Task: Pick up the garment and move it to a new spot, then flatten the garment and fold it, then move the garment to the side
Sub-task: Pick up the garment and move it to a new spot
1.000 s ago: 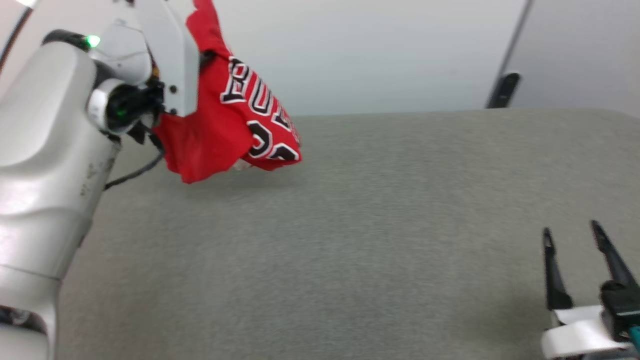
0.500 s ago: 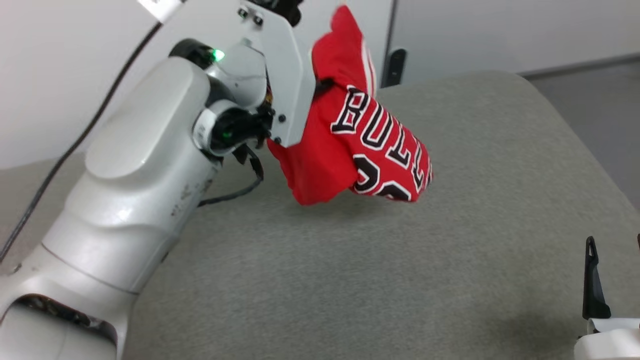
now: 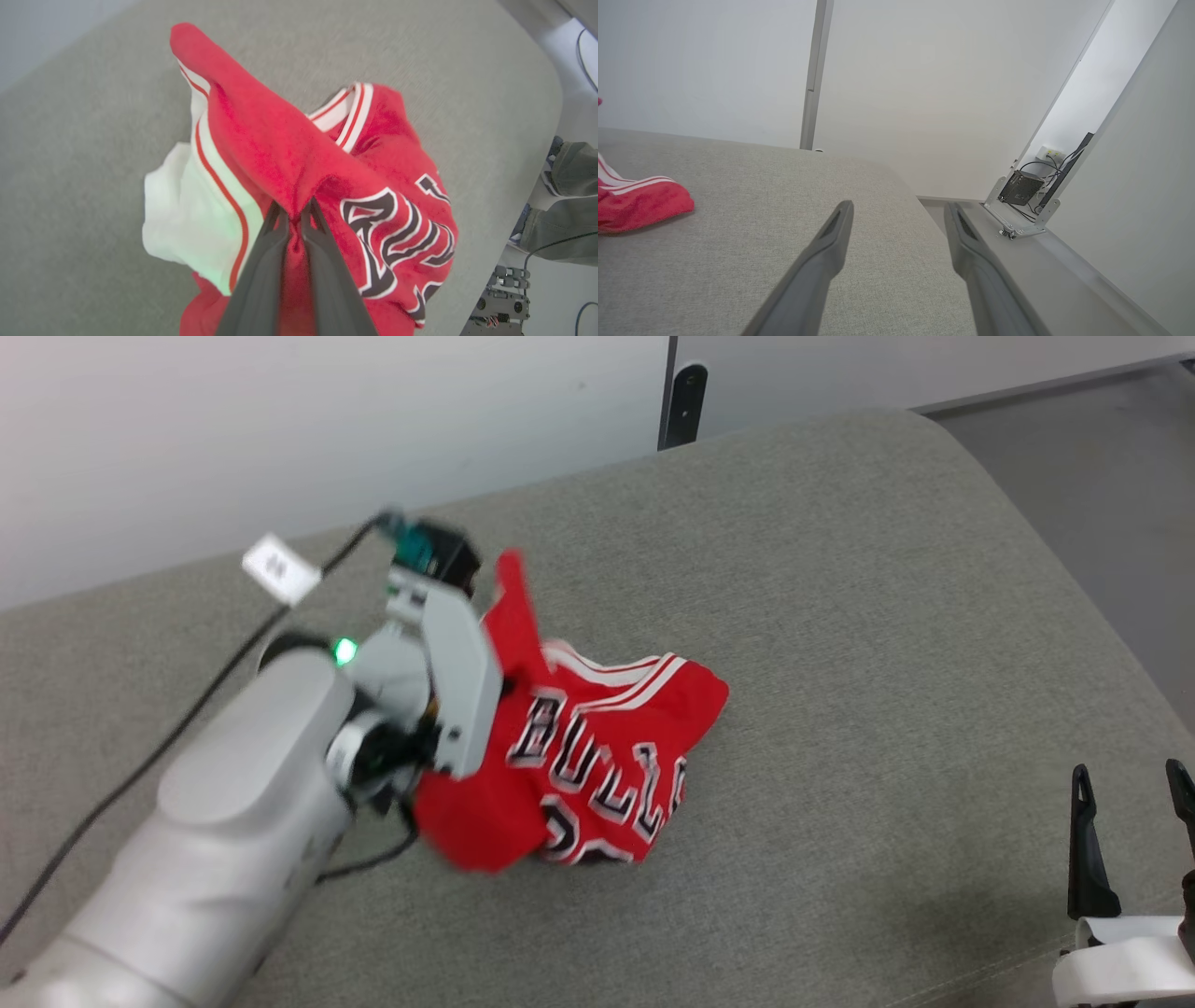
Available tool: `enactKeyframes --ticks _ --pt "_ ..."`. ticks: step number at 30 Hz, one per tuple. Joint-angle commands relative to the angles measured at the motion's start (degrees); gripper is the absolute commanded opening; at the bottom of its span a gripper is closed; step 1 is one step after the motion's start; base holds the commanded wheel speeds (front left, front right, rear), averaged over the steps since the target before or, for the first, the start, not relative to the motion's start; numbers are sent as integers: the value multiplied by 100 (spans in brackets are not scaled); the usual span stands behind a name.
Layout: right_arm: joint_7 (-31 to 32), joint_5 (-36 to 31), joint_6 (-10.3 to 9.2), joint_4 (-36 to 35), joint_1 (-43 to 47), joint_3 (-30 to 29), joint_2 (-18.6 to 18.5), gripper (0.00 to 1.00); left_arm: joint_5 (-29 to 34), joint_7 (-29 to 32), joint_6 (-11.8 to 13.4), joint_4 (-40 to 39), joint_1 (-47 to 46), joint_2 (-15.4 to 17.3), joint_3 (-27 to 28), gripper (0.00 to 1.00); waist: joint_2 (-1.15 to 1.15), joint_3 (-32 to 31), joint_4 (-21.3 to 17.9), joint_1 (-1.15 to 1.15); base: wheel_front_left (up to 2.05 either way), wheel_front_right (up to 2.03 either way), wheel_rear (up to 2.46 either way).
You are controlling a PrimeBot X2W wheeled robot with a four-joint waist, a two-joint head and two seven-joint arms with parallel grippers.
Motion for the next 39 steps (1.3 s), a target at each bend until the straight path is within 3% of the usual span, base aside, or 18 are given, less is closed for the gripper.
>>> enactKeyframes --ticks 1,9,18,20,23,24,33,39 --pt "-5 20 -6 3 -36 2 12 100 24 -32 29 10 124 43 -19 0 0 25 39 0 0 0 0" --pt "-5 -66 -6 32 -91 93 12 100 -42 -42 287 243 816 225 -93 0 0 57 244 0 0 0 0" --pt "-5 -150 -6 146 -235 227 11 100 -227 312 341 761 941 19 -214 0 0 -26 427 0 0 0 0" --pt "-5 -165 -6 177 -262 260 11 100 -158 390 244 784 849 15 -293 21 0 -73 466 0 0 0 0" --pt "1 -161 -6 248 -280 299 10 100 -163 562 110 809 734 16 -384 84 0 -191 531 0 0 0 0" --pt "7 -170 -6 263 -278 304 10 100 -148 577 85 799 683 23 -394 100 0 -242 560 0 0 0 0" --pt "78 -253 -6 332 -46 387 11 100 33 353 -87 468 464 108 -513 100 0 -767 860 0 0 0 0" --pt "31 -186 -6 143 127 428 11 100 194 -644 -137 -107 407 309 -300 100 0 -962 1103 0 0 0 0"
